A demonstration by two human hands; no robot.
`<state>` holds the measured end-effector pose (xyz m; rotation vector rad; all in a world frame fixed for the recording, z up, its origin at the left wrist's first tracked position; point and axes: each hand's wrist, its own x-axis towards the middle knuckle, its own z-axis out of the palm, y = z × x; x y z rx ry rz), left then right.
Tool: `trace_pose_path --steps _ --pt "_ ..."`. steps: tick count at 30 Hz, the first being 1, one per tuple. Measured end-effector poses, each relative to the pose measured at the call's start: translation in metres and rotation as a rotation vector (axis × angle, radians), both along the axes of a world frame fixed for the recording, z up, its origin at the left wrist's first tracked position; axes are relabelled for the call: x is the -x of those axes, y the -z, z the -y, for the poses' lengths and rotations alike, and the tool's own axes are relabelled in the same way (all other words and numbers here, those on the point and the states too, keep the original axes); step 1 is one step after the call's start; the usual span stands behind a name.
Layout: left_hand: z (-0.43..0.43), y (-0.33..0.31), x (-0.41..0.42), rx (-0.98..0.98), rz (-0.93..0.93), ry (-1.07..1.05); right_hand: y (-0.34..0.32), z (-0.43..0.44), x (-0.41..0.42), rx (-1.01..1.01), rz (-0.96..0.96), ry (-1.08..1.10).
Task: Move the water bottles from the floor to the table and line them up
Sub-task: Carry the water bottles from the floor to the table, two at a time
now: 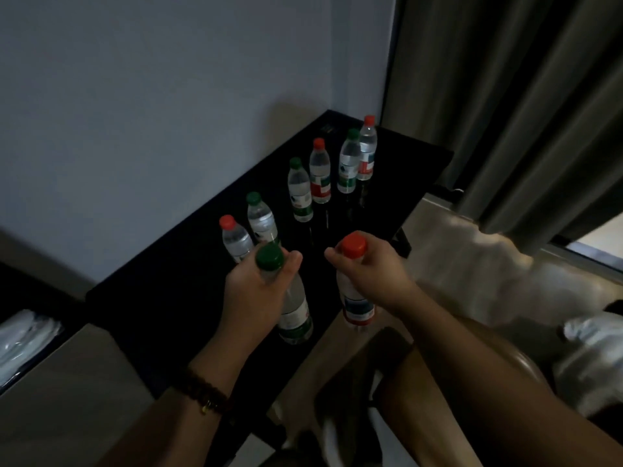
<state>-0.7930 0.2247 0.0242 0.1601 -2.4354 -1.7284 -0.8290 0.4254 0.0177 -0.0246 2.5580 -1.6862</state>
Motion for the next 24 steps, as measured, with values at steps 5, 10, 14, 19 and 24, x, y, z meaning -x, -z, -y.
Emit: trace_pose_path --steps 5,10,14,19,24 --pt "0.009 0.009 0.025 0.044 0.034 0.048 0.004 0.012 0.044 -0.049 0.004 -0.14" --pt "0.015 0.009 0.052 0.102 0.055 0.092 0.003 0.024 0.078 -0.06 -0.008 -0.182" --pt "0.017 0.009 0.069 0.135 0.039 0.052 0.002 0.025 0.099 -0.035 -0.004 -0.153" --pt "0.017 0.011 0.092 0.229 0.031 0.057 0.0 0.019 0.124 -0.11 0.002 -0.143" --pt "0.006 0.014 0.115 0.288 0.027 0.075 0.003 0.006 0.154 -0.185 -0.011 -0.148"
